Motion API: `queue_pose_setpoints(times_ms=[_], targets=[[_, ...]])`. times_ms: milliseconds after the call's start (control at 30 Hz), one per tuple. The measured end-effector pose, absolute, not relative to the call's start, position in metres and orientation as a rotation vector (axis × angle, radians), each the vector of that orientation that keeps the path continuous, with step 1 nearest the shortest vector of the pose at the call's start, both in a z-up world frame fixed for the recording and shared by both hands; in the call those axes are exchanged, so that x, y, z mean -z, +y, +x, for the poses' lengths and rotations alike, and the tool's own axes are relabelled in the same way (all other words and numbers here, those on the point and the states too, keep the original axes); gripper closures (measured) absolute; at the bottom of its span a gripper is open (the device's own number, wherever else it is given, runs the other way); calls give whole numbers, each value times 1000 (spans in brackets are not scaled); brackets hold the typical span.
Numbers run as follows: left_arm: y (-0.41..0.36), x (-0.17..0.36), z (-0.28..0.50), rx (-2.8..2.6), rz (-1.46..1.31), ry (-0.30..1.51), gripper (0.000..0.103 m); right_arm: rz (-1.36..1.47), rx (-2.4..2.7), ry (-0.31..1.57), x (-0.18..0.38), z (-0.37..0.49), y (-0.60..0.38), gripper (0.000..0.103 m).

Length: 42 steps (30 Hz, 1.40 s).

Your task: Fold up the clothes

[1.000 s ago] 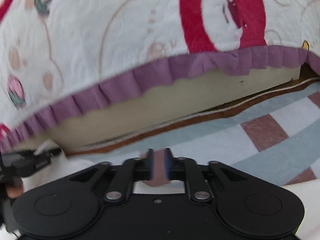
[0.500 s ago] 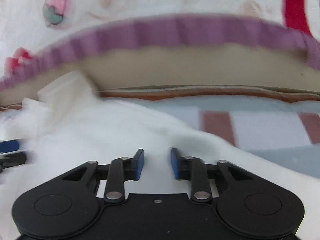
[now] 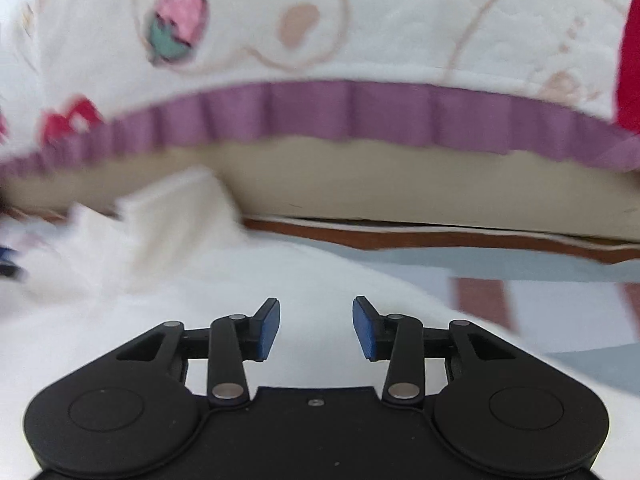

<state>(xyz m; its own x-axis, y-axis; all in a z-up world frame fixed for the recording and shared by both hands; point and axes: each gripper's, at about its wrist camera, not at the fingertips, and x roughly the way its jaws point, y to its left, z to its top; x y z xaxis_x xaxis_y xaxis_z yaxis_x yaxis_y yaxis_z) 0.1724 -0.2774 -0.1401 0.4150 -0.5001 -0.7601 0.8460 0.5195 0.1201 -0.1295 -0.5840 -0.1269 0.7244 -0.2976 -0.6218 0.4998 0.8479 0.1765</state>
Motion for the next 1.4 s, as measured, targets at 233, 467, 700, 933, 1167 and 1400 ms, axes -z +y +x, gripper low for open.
queue_pose_setpoints(times_ms=[233,467,700,933,1167,1400], targets=[[-263,147,207,846,568,778,32,314,334,663,138,-118,-569,55],[-261,154,214,758,451,866,36,286,284,692,141,-114,-557,48],[-279,132,167,668,655,584,96,276,297,717,141,-114,-554,45],[-266,124,193,494,452,510,96,275,257,733,140,-112,-546,40],[-291,144,199,351,499,609,70,240,242,737,142,-113,-543,37],[-283,85,184,479,327,496,51,245,236,745,140,-112,-545,36]])
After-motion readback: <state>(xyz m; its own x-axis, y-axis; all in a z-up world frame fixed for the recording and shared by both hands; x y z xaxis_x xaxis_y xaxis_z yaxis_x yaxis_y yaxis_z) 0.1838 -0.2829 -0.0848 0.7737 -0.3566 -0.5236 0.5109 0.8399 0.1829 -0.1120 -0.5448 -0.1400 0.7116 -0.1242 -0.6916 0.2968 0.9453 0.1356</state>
